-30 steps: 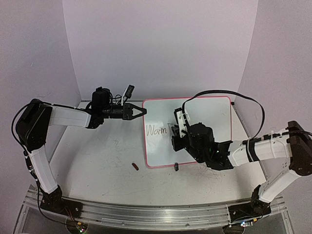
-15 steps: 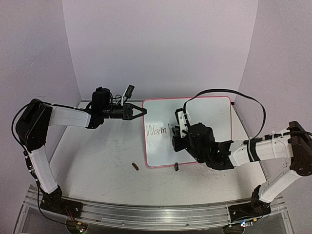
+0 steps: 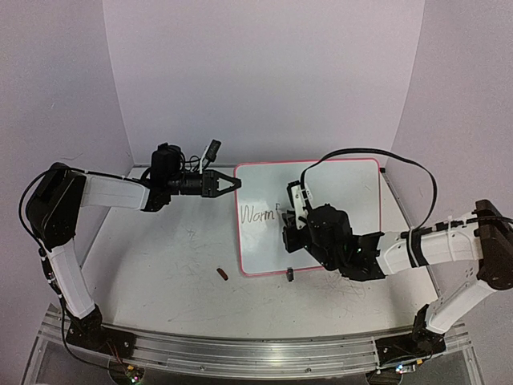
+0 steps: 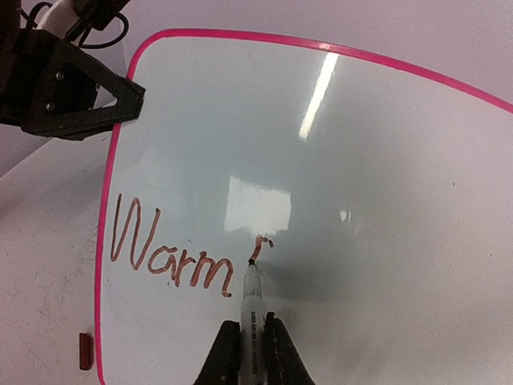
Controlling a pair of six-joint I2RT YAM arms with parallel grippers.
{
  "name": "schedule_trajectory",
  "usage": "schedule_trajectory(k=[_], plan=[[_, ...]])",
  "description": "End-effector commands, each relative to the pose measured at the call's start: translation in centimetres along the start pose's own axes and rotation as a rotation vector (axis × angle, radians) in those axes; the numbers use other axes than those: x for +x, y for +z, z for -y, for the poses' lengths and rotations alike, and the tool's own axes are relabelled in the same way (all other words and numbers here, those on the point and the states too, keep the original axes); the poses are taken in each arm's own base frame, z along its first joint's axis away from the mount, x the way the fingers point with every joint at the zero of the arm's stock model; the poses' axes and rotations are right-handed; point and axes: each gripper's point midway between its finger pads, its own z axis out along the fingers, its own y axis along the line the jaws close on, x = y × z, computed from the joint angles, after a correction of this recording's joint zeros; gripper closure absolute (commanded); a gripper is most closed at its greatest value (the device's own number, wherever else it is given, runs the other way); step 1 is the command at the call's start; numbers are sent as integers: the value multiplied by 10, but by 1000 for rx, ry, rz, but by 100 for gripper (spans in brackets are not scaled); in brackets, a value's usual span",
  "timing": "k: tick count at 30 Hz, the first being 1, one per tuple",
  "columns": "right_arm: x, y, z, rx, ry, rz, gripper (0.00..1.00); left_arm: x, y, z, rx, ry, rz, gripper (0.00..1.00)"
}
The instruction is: Write a sentence on the whiteboard
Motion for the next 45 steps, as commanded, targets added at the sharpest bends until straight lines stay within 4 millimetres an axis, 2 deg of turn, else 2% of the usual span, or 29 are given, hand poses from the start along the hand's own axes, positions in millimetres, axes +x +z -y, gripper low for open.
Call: schedule_trajectory(k=[1,22,34,37,41,45], plan=[[8,-3,4,18,3,-31,100,5,8,16,20,-16,-24,100],[24,-7,-1,20,23,-68,100,5,8,18,24,-15,-26,100],[18,-12,12,77,22,-50,100,7,9,18,25,-16,-28,100],[9,-17,15,80,36,-22,100,7,9,18,25,-17,-29,100],[-23,-32,3,-47,68,90,100,7,9,17,23,-18,-29,100],[-31,-25,-6,-70,52,108,100,7,10,17,24,-18,-30,100]])
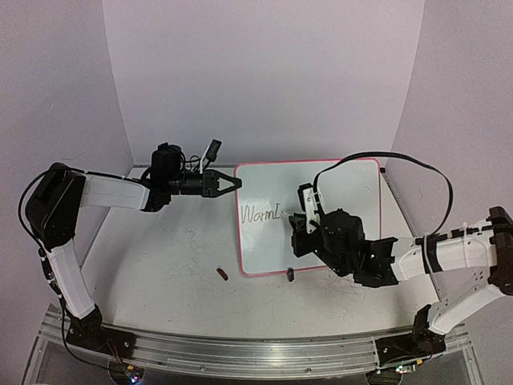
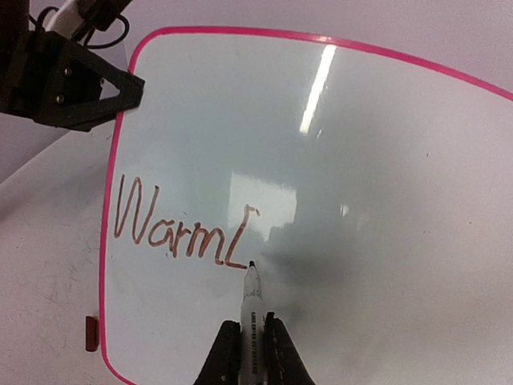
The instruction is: Write a sentence on the whiteboard
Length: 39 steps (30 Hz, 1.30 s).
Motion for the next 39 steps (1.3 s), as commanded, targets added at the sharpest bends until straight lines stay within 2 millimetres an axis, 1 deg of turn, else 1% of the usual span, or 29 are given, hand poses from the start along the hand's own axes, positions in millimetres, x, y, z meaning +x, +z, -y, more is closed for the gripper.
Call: schedule_trajectory(k=[1,6,15,22,28,39], plan=[[-33,2,-12,-48,20,94,100,7,9,14,21,-21,-30,100],[-36,11,-14,-37,25,94,100,6,8,15,22,-17,-27,100],[-31,20,-9,-3,24,80,100,7,8,15,23,-19,-29,100],[-28,25,-7,4,22,72,100,7,9,15,22,-20,-30,100],[-21,26,-7,5,18,58,100,7,9,15,24,-20,-31,100],[-8,28,7,88,-4,19,100,8,9,14,23,-21,-31,100]])
